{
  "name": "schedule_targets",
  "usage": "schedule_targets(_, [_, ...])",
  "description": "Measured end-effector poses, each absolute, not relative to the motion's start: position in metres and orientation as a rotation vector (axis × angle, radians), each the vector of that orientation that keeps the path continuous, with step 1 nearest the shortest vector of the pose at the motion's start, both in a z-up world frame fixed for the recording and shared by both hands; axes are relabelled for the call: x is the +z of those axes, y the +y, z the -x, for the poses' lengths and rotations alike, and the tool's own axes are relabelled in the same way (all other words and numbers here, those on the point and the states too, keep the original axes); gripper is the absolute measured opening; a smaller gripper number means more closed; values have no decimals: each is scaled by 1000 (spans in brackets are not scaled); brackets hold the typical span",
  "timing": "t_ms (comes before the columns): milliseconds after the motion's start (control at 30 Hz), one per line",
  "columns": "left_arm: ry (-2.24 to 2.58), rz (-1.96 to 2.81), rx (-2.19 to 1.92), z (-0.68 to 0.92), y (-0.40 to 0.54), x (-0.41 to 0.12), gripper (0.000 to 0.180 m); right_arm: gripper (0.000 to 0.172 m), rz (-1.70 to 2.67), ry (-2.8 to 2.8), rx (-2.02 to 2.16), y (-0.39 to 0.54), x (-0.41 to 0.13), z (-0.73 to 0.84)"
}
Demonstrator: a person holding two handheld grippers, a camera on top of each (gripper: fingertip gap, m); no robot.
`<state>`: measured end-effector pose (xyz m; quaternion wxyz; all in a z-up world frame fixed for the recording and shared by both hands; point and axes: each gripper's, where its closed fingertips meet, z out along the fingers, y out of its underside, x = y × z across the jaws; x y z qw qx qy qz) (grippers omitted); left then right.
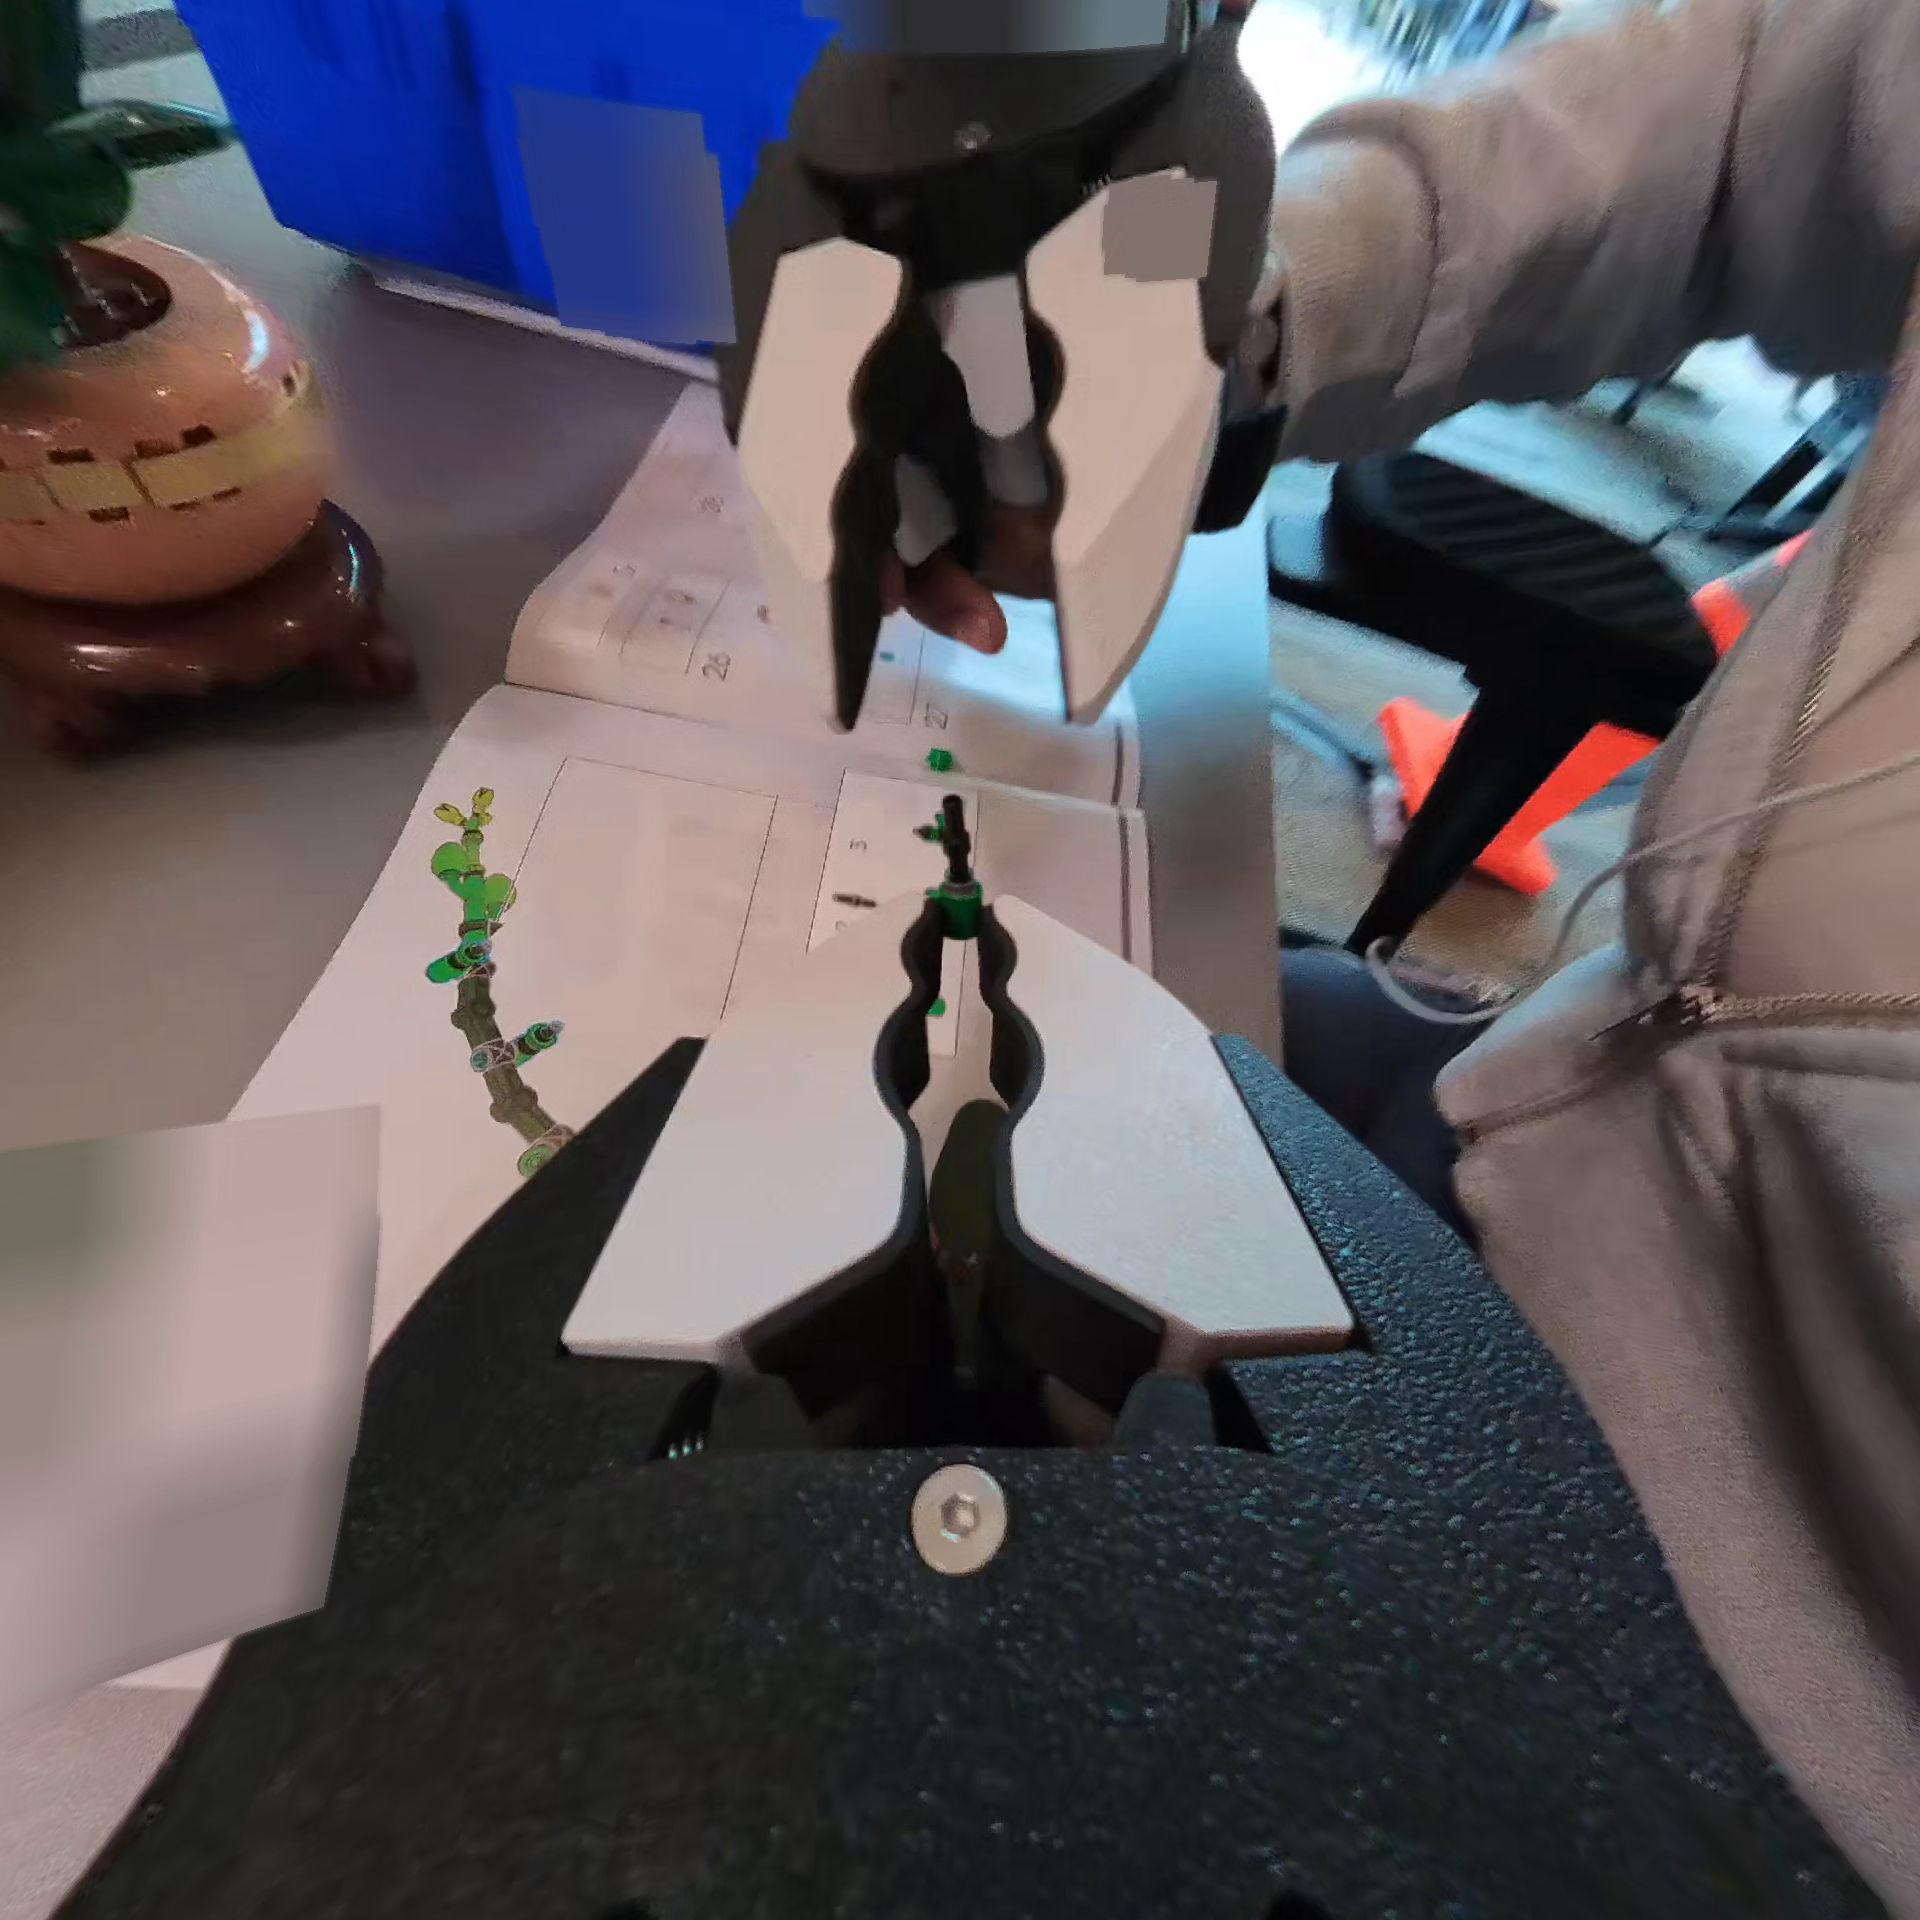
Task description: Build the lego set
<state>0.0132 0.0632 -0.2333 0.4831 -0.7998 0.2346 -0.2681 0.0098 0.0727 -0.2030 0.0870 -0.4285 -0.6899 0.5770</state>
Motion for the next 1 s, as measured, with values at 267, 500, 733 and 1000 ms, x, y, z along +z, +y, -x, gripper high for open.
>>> schedule_targets(267, [758, 2198, -420, -15, 60, -274, 6, 14, 1159, -2298, 1308, 71, -239, -22])
schedule_targets(500, [749, 2205, -440, -15, 60, -274, 6, 9, 1195, -2274, 1340, 68, -245, -14])
schedule_targets(733, [755, 2203, -431, -15, 60, -274, 6, 10, 1159, -2408, 1292, 67, -252, -11])
schedule_targets(1000, [751, 2205, -437, -15, 60, -274, 6, 8, 1091, -2506, 1141, 67, -254, -12])
